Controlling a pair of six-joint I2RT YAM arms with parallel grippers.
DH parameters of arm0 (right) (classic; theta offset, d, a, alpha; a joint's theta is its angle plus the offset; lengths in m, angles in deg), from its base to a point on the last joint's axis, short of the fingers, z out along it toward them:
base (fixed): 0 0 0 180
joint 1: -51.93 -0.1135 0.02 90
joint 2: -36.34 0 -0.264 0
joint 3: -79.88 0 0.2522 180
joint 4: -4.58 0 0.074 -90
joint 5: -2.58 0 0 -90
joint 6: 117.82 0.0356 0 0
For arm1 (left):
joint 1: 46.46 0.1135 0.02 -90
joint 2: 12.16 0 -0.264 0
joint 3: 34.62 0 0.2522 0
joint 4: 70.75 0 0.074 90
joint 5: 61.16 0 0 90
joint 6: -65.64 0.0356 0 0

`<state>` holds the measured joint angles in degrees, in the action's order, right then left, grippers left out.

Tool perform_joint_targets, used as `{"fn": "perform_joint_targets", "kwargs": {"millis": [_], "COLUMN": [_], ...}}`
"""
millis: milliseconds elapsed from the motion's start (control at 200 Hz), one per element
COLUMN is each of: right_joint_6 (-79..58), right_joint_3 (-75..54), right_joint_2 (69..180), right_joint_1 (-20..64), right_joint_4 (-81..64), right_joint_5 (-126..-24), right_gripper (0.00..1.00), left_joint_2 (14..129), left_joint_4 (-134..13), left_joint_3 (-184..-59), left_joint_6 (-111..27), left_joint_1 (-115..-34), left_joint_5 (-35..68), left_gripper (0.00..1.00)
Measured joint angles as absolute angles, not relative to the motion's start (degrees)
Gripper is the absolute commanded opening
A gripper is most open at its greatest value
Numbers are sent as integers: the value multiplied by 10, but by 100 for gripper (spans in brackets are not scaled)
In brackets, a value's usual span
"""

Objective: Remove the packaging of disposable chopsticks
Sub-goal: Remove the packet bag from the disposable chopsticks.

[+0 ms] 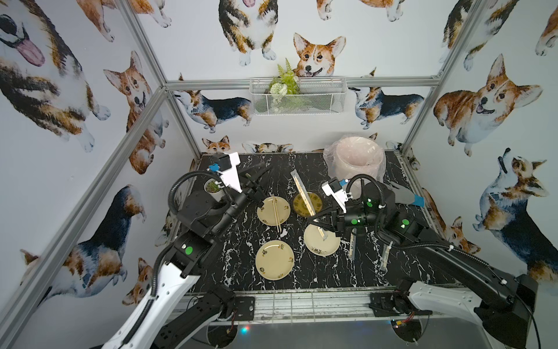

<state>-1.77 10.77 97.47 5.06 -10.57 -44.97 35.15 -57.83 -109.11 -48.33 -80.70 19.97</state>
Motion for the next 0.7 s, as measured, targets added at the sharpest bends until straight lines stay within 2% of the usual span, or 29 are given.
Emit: {"fn": "perform_joint_targets", "kwargs": {"millis": [140, 345, 461, 591, 701], "right_joint_6": [1, 15, 23, 27, 36], "right_joint_3": [114, 116, 116, 116, 116], "right_joint_2": [979, 982, 987, 989, 990], "right_joint_1": [51, 51, 51, 51, 51], "right_joint_4": [-58, -31, -20, -18, -18], "right_joint_5": [-434, -427, -424, -421, -418], "right_gripper": [0, 0, 0, 0, 0], "left_joint_2": [376, 380, 382, 391, 395], "left_joint_4": [-627, -690, -707, -717, -716], "left_joint_3": [-1068, -1052, -1048, -1048, -1048], "left_joint_6": [-533, -582, -598, -610, -613], "left_joint_1": [-807, -807, -807, -807, -807], "left_joint_5": [109, 38, 21, 15, 12], "left_gripper": [24, 24, 20, 20, 25]}}
